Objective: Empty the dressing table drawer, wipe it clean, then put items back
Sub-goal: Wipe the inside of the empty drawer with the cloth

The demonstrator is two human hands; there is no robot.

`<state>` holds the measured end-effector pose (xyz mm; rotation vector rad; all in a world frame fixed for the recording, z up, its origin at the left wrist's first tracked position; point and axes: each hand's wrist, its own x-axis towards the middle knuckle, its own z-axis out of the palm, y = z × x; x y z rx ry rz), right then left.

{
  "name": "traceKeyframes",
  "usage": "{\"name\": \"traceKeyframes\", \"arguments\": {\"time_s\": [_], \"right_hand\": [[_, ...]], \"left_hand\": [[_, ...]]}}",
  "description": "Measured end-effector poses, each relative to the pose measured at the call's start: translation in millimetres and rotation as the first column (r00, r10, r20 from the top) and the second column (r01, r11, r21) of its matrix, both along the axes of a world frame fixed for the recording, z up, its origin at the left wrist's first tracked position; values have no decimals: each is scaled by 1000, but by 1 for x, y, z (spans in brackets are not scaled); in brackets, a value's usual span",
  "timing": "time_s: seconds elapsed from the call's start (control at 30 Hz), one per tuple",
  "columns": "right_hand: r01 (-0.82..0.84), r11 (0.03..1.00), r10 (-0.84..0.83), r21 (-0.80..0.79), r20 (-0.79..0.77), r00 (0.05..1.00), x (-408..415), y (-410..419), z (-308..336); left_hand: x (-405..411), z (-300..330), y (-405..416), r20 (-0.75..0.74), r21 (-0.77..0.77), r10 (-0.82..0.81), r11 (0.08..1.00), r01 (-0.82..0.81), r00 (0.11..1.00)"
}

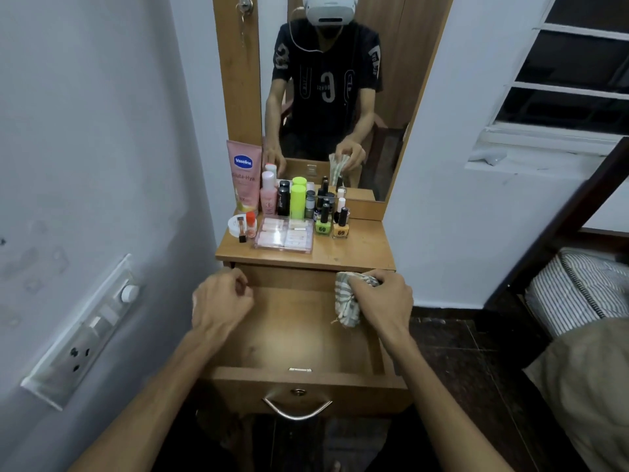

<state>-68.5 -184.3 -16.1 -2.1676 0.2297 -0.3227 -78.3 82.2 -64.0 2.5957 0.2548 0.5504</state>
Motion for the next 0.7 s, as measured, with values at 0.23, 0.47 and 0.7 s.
{"name": "traceKeyframes", "arguments": {"time_s": [0.23, 0.47, 0.7], "right_hand": [[-390, 680, 123, -621, -428, 895, 19, 40, -58], [-423, 715, 33, -556, -578, 815, 42, 55, -51], [-433, 748, 89, -503, -570, 817, 48, 91, -60]], "left_hand": [[3, -27, 14, -49, 53, -137, 989, 140, 989], [-5, -36, 19, 45, -336, -15, 941, 30, 999], [0, -33, 25, -34, -420, 10, 907, -24, 999]]}}
